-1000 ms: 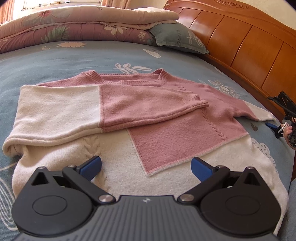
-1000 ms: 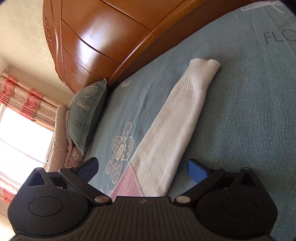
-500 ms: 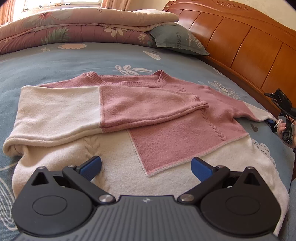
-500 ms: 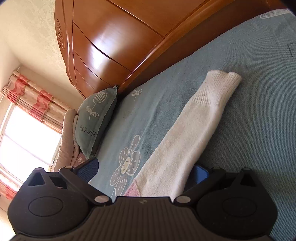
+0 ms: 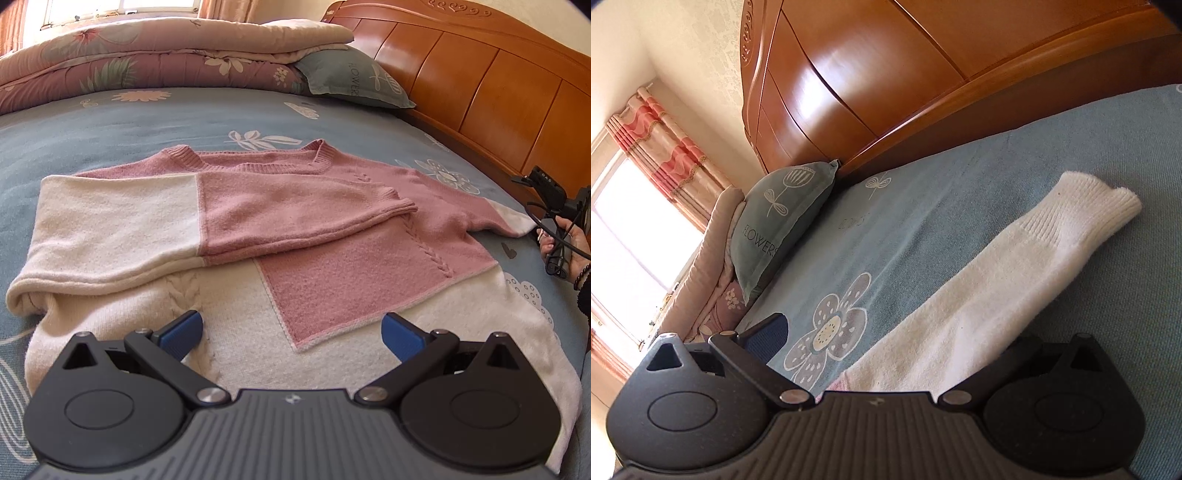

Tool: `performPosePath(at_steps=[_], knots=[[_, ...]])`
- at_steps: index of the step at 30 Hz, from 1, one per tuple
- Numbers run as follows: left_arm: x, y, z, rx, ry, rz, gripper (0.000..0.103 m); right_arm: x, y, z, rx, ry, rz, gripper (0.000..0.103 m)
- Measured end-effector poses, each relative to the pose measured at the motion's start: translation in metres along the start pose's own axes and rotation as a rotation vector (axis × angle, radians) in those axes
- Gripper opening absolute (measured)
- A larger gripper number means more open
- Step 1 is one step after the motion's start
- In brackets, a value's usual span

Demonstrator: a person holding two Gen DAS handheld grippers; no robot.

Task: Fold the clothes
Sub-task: 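Close the right gripper on the white sleeve cuff, then lift the white cuff with the right gripper and carry it over the body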

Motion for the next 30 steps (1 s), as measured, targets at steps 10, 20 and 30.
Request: performPosePath(at_steps=[10, 20, 30], knots=[[-0.001, 0.000, 0.000, -0.001, -0.006, -0.005, 0.102, -0.001, 0.001, 0.016, -0.130, -0.052, 0.017, 0.103], [-0.001, 0.004, -0.002, 0.006, -0.007, 0.021, 0.102, 0.009, 0.021, 0.072, -0.314, -0.028, 0.058, 0.103], [-0.003, 0.019, -0.013, 0.045, -0.079, 0.046, 0.102, 0.034, 0.031, 0.134, -0.311, 0.039, 0.129, 0.103]])
Point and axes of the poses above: each gripper's, at about its wrist camera, not at the fingertips, and y roughly against the way its jaws point, z to its left, x to its underside, the point moved 7 cm from there along -y, roughly the way its jaws point, and after that the axes turned 9 degrees about z, right-handed, at the moved point
